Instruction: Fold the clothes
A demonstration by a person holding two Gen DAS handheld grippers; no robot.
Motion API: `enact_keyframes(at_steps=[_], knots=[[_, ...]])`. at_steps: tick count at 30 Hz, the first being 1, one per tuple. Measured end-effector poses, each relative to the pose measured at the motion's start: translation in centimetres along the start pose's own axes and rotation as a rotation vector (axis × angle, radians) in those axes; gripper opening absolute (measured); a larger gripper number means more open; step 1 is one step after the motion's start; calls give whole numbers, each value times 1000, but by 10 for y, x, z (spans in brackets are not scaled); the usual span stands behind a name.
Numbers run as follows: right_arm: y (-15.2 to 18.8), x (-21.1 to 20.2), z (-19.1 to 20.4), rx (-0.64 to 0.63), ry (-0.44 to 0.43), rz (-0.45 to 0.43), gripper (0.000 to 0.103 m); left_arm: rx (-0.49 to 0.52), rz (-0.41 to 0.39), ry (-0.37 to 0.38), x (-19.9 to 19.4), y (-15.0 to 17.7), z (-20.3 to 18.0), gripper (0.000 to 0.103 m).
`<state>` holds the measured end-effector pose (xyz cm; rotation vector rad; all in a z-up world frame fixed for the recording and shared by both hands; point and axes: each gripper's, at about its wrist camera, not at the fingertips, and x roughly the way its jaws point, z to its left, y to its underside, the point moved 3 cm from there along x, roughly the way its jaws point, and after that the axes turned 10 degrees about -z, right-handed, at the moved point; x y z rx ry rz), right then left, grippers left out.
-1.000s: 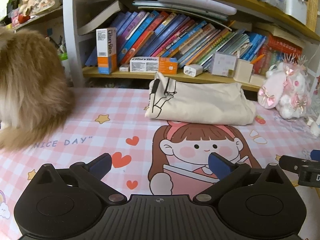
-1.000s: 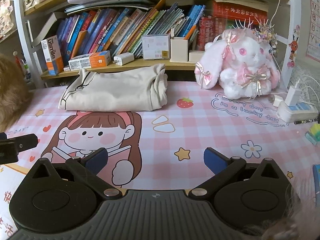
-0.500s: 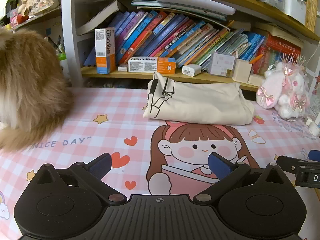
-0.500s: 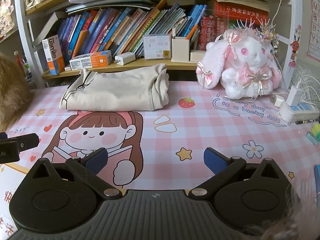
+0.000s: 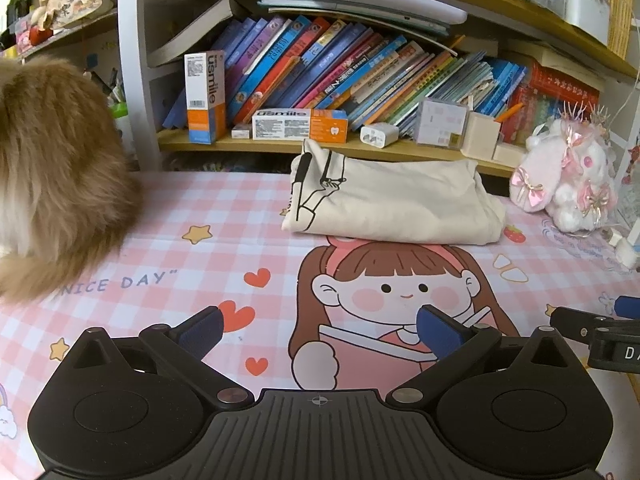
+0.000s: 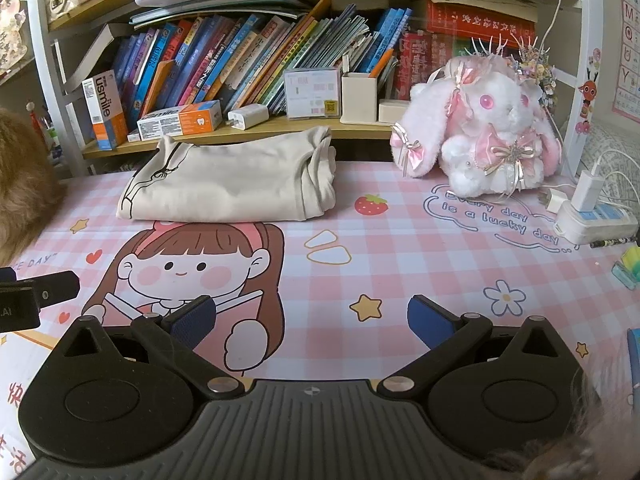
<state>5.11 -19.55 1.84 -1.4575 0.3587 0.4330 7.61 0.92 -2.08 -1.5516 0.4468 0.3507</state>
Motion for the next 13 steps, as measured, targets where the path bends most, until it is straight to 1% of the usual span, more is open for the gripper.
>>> enact_keyframes(at_steps=[13], knots=[[1,1,2,2,-11,5,103,5,-26,12,-4,0,-3,103]])
